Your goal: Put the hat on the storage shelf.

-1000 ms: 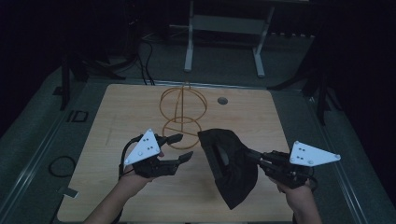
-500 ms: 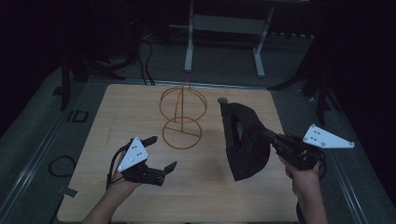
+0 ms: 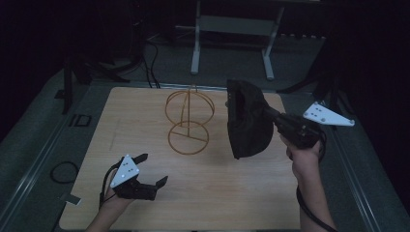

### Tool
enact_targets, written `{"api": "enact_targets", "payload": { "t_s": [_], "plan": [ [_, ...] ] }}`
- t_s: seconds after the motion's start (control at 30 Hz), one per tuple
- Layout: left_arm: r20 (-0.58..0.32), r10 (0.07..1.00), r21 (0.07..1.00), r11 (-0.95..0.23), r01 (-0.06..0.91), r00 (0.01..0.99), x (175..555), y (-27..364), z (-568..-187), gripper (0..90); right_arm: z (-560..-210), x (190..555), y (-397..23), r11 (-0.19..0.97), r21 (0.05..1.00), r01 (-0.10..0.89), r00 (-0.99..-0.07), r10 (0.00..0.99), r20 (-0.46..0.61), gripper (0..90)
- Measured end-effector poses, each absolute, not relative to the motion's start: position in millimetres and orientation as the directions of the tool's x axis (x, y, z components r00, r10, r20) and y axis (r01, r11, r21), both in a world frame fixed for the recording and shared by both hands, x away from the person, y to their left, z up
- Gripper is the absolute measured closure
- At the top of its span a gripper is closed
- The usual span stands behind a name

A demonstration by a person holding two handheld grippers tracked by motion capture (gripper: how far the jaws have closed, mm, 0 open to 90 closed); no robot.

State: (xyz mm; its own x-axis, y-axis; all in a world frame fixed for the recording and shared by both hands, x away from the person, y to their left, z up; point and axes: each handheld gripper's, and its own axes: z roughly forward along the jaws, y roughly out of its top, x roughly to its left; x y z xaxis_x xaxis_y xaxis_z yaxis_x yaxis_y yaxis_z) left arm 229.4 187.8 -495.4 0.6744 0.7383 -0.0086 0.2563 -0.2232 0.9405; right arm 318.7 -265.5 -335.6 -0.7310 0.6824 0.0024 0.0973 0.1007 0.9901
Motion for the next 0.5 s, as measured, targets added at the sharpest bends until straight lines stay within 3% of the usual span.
{"api": "enact_targets", "payload": {
  "t_s": [0.5],
  "plan": [
    [-0.006,0.789,0.926,-0.227,0.300,0.615,218.6,199.2,-536.0,1.4,-306.5,365.3,-196.4,0.139,0.986,0.094,-0.756,0.654,-0.020,87.8]
  ]
}}
